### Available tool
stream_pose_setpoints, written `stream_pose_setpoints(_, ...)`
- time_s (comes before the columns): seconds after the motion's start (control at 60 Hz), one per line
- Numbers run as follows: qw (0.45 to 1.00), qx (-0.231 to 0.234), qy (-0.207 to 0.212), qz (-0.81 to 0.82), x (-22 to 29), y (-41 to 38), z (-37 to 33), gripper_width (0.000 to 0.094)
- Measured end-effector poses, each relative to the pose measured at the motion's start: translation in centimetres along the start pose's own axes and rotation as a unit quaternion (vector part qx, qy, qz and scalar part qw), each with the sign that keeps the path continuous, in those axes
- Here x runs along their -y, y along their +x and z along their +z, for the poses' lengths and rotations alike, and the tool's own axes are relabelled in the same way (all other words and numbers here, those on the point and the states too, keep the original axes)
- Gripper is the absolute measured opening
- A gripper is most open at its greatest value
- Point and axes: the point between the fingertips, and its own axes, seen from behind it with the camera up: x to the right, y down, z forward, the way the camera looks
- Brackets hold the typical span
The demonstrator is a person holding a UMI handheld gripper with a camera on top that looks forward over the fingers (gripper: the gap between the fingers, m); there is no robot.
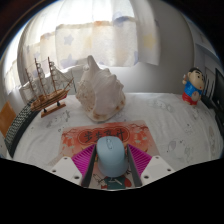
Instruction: Arrange mouse
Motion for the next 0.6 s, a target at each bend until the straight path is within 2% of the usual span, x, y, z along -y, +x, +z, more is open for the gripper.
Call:
stream_pose_setpoints(0.05,1.0,-0.002,-0.006,-0.005,0.4,0.2,-1.0,0.0848)
stream_pose_setpoints(0.067,1.0,-0.002,-0.006,-0.006,0.7,0.2,-1.5,0.0863)
stream_pose_setpoints(0.1,1.0,-0.004,-0.007,-0.008,1.4,0.5,-2.9,0.0829)
stream_pose_setpoints(0.183,1.0,-0.013,-0.017,-0.012,2.9,1.4,-8.4,0.086)
stream_pose_setpoints(0.4,0.999,-0.007,-0.039,-0.015,4.3,3.6,-26.4,0.0849)
stream_pose_setpoints(0.6,0.999,-0.03,-0.027,0.016,4.1,7.7,-32.8,0.085)
